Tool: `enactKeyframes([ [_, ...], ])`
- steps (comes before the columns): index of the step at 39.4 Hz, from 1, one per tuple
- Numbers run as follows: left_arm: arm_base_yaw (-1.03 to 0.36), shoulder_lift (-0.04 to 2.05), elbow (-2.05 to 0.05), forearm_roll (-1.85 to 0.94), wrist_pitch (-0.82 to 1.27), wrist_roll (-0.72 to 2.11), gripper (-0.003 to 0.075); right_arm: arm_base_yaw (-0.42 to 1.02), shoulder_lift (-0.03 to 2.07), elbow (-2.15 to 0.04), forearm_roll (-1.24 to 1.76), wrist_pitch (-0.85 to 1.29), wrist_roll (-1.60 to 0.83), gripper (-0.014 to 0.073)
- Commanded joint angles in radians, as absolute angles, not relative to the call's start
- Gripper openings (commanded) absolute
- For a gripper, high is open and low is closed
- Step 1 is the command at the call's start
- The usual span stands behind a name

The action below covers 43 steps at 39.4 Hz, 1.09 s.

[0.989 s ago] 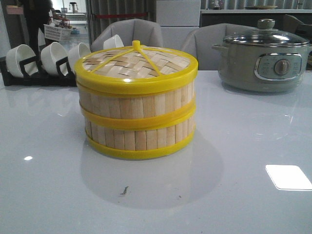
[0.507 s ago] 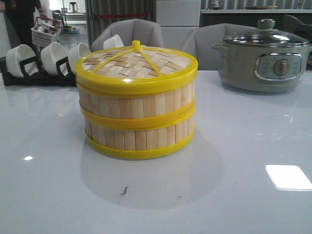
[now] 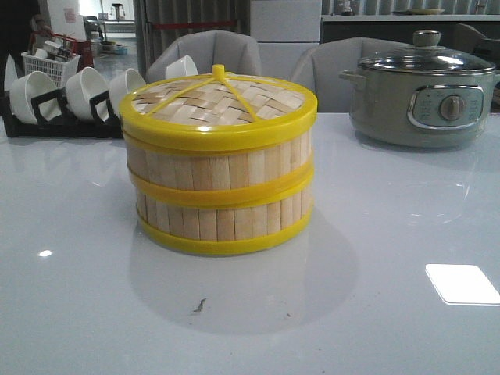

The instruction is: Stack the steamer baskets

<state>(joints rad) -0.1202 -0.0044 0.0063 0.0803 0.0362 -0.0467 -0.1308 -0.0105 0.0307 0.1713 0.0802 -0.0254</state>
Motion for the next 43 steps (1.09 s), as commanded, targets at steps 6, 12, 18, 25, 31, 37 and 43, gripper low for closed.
enactKeyframes([
  [6, -0.118, -0.017, 0.006, 0.071, -0.053, -0.046, 0.0085, -0.129, -0.031, 0.015, 0.17, 0.0, -0.028, 0.0021],
  [12, -0.118, -0.017, 0.006, 0.071, -0.053, -0.046, 0.0085, -0.129, -0.031, 0.015, 0.079, 0.0, -0.026, 0.0021],
  [18, -0.118, -0.017, 0.006, 0.071, -0.053, -0.046, 0.0085, -0.129, -0.031, 0.015, 0.046, 0.0, -0.025, 0.0021],
  [25, -0.118, -0.017, 0.006, 0.071, -0.053, -0.046, 0.0085, -0.129, -0.031, 0.015, 0.006, -0.006, 0.022, 0.0021],
  [31, -0.118, -0.017, 0.006, 0.071, -0.053, -0.046, 0.0085, -0.129, -0.031, 0.015, 0.0, -0.018, 0.027, 0.0021],
  [37, -0.118, -0.017, 0.006, 0.071, -0.053, -0.046, 0.0085, -0.129, -0.031, 0.015, 0.0, -0.018, 0.027, 0.0021],
  [43, -0.118, -0.017, 0.006, 0.071, -0.053, -0.046, 0.0085, -0.129, -0.031, 0.015, 0.0, -0.014, 0.026, 0.0021],
])
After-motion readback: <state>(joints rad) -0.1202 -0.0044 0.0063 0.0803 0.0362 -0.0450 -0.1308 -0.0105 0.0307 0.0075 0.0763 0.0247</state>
